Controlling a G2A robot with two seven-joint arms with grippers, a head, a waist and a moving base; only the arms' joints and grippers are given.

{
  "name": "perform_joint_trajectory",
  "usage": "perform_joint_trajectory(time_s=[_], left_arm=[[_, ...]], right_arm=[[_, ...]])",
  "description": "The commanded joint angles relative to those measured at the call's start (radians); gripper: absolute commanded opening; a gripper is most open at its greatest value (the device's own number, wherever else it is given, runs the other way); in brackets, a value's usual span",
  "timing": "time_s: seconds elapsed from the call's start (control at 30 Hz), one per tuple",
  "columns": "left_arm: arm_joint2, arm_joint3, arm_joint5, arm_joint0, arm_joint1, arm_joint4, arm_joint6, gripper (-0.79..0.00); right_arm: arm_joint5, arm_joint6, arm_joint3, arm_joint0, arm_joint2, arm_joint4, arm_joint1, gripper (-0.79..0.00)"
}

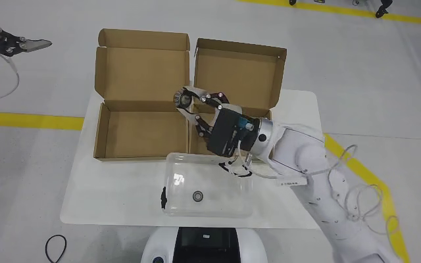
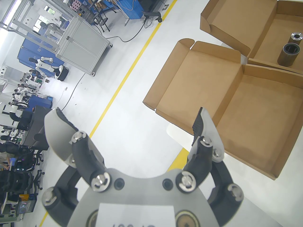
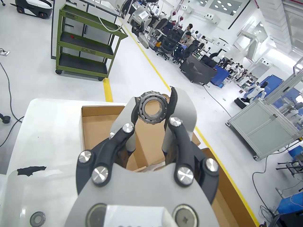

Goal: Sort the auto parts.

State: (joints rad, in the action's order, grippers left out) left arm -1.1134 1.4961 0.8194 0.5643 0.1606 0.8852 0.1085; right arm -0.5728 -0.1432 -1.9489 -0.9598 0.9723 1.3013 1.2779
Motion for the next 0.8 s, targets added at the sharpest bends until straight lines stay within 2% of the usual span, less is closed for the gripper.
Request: perform_joint_trajectory(time_s=[0.0, 0.37, 0.77], left_arm=[[0.0, 0.0, 0.0, 0.0, 0.0, 0.0, 0.0, 0.0], [0.0, 0.0, 0.0, 0.0, 0.0, 0.0, 0.0, 0.0], [0.0, 0.0, 0.0, 0.0, 0.0, 0.0, 0.0, 0.0]], right_arm=[[-0.001, 0.008, 0.02, 0.0, -0.006, -0.003, 0.002, -0.785], [-0.016, -0.006, 0.145, 0.008, -0.08, 0.02, 0.014, -0.785], [-0.001, -0.106, 0.261, 0.011, -0.201, 0.058, 0.038, -0.785]])
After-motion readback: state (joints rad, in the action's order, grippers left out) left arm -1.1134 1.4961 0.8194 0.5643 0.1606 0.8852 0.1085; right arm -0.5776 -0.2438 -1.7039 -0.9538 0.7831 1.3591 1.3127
